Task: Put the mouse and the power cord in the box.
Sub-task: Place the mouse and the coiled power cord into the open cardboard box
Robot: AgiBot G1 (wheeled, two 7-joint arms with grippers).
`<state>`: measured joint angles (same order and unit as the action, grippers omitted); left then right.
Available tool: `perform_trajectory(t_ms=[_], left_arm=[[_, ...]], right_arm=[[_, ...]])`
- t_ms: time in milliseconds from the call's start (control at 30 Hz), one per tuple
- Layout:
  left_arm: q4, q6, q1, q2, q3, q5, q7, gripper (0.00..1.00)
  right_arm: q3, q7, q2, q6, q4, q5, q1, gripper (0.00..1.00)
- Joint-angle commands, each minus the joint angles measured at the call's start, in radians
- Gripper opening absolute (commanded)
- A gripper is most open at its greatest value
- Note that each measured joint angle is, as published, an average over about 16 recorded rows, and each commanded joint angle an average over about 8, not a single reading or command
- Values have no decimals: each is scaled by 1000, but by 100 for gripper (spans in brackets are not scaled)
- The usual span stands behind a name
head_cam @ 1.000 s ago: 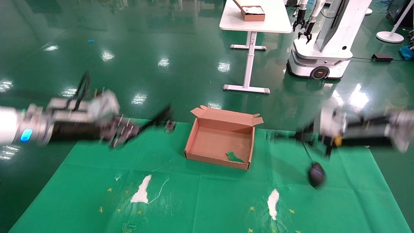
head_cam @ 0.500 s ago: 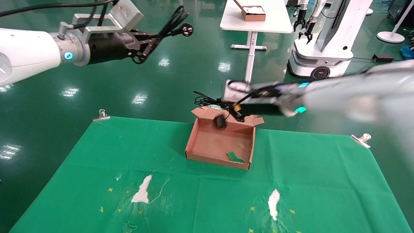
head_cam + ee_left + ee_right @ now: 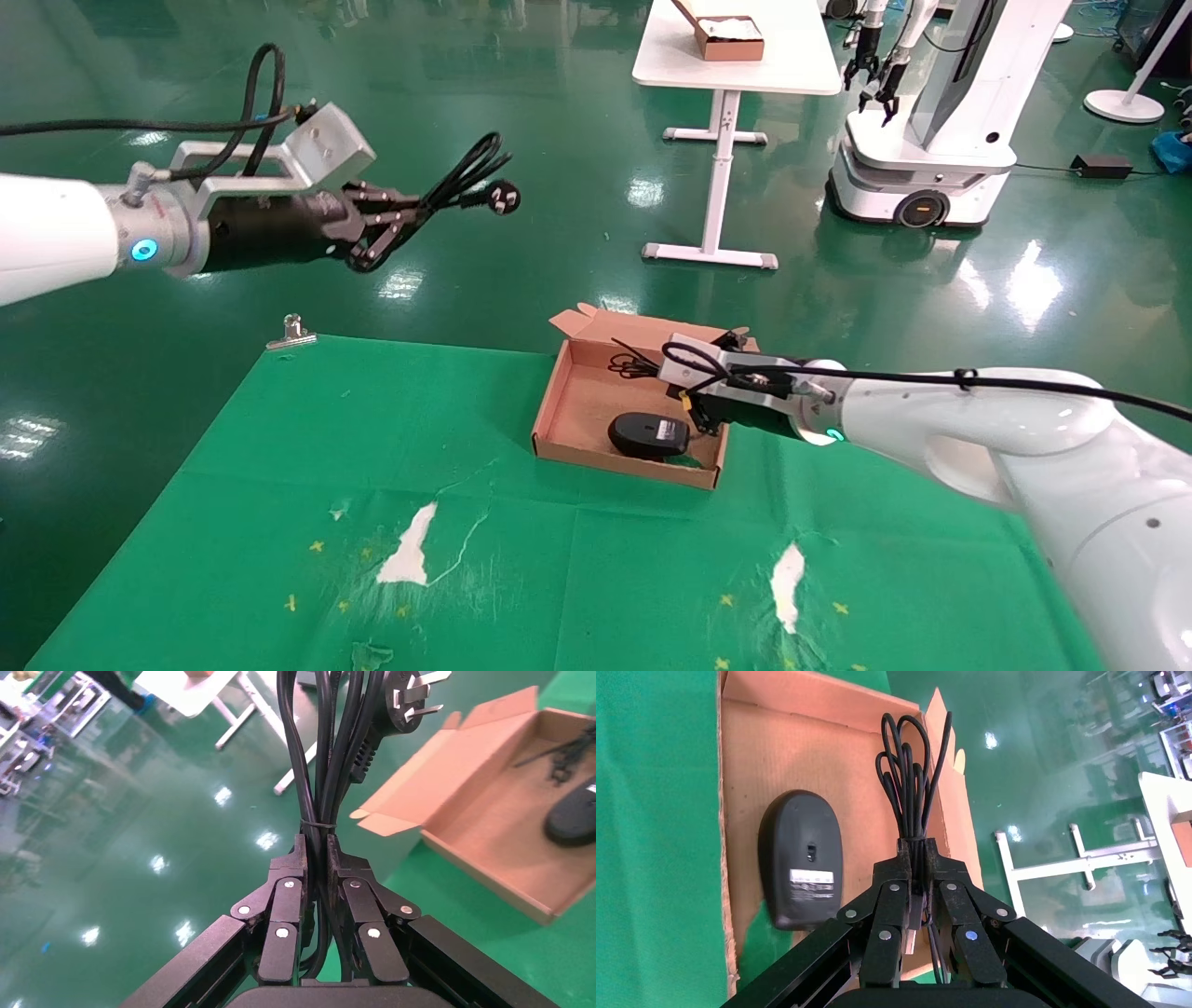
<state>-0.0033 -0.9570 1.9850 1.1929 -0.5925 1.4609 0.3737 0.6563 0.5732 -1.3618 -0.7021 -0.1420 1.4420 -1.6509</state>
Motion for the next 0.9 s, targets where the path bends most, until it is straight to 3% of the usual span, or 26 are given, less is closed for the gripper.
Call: perform_trajectory(t_ms=[33,67,100,367,667,900], left_arm=[[2,-22,-5,-10,-1,1,4,0],[1,-27,-7,-9,-1,1,6,0],[-1,-30,-9,-7,-1,1,10,0],[-21,0,-31,43,-7,11,60,0],[-89,236,-114,169,-18,14,101,0],[-245,161,-235,180,-77,-27,41,0]], right_arm=[[9,-13,1,5,-7,0,9,92],[13,-18,1,7,-10,-1,9,99],[16,-23,1,10,-12,-2,8,100],[27,-45,5,59,-16,-31,-6,100],[32,6,44,108,25,-38,-84,100],[23,68,168,49,52,-44,-182,100]])
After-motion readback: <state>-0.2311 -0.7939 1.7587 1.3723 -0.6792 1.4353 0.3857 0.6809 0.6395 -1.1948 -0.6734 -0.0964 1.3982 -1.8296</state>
